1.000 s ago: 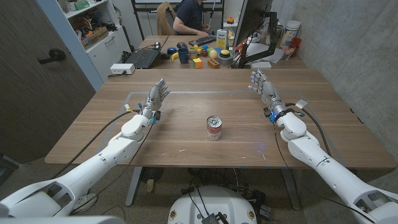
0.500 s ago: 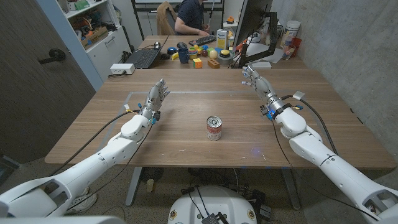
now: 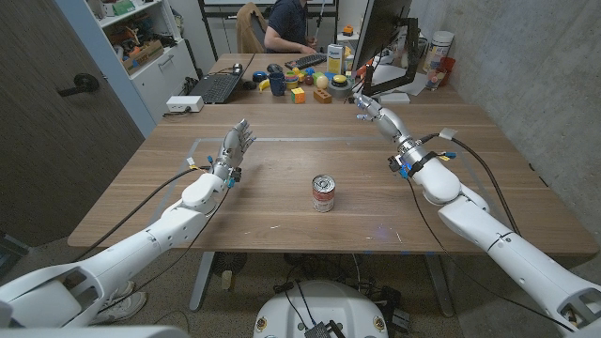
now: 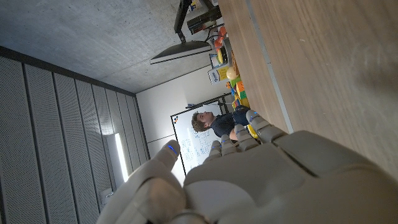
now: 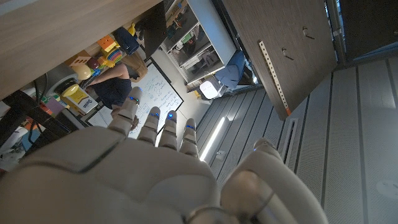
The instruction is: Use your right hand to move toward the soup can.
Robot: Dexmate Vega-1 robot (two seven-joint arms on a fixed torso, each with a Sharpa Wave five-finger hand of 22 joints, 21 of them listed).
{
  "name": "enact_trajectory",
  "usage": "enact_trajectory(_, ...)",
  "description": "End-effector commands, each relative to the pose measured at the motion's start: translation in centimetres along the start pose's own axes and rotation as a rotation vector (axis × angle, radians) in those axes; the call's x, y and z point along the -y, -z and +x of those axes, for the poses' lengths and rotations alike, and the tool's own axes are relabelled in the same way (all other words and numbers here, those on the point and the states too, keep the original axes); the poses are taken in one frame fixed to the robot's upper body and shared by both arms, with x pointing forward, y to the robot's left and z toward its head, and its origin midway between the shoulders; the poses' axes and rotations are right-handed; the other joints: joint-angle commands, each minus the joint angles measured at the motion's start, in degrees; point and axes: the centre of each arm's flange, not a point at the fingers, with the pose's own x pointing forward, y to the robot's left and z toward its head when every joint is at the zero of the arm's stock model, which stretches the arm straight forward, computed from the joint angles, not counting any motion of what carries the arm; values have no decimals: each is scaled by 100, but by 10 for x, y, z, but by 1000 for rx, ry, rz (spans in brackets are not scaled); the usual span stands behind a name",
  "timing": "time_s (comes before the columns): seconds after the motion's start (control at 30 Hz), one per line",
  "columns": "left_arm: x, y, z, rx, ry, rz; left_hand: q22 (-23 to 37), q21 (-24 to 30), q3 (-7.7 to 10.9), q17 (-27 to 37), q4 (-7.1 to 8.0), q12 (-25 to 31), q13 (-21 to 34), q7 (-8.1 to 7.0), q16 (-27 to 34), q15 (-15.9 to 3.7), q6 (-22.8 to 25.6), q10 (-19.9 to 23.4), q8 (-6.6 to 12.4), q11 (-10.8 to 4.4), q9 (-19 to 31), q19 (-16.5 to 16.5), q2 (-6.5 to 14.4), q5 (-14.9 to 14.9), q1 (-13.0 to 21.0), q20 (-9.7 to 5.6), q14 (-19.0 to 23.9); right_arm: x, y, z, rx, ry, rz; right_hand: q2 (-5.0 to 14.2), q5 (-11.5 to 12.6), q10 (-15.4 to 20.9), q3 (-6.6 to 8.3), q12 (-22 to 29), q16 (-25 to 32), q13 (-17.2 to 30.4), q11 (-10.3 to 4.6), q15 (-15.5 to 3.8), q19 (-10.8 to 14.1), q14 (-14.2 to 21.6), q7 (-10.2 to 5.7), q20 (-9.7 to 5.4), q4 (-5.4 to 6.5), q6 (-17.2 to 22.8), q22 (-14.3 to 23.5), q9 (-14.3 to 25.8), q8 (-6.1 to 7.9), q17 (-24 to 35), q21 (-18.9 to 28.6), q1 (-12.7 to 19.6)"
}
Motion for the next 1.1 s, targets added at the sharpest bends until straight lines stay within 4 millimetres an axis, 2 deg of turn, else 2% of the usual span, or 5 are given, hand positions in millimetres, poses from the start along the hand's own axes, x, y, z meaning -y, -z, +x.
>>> enact_trajectory(0.03, 0, 1, 0, -5, 0, -1, 18, 19, -21, 23, 17, 34, 30, -11, 33, -7, -31, -26, 20, 15, 30, 50, 250, 25, -75, -29, -46, -17, -38, -7, 111, -21, -243, 43, 62, 120, -4, 47, 17, 6, -15, 6, 158, 139, 17, 11, -55, 152, 17, 29, 62, 14, -20, 170)
enact_trajectory(0.23, 1, 1, 2, -2, 5, -2, 18, 18, -28, 24, 23, 37, 30, -13, 35, -10, -30, -18, 20, 12, 30, 52, 249, 27, -87, -26, -43, -29, -50, -7, 136, -68, -422, 48, 99, 78, 0, 25, -14, 8, -76, -16, 270, 144, -70, 11, -107, 141, 17, 32, 47, 14, -18, 271)
enact_trajectory(0.57, 0, 1, -1, -4, -2, -5, 18, 16, -41, 27, 34, 35, 30, -7, 37, -9, -26, -17, 22, 9, 31, 53, 245, 29, -110, -19, -38, -42, -56, -7, 146, -77, -597, 42, 152, 26, -8, 0, -61, 9, -162, -60, 426, 159, -187, 16, -176, 132, 13, 37, 23, 14, -29, 405)
enact_trajectory(1.1, -2, 5, -4, -12, -7, -11, 20, 14, -70, 32, 62, 34, 31, -11, 40, -5, -24, -12, 22, 12, 31, 60, 246, 35, -161, -22, -39, -75, -70, -5, 205, -168, -874, -93, 236, -72, -71, -32, -139, 12, -324, -153, 672, 183, -324, 18, -342, -56, 4, 42, -54, 16, -65, 661)
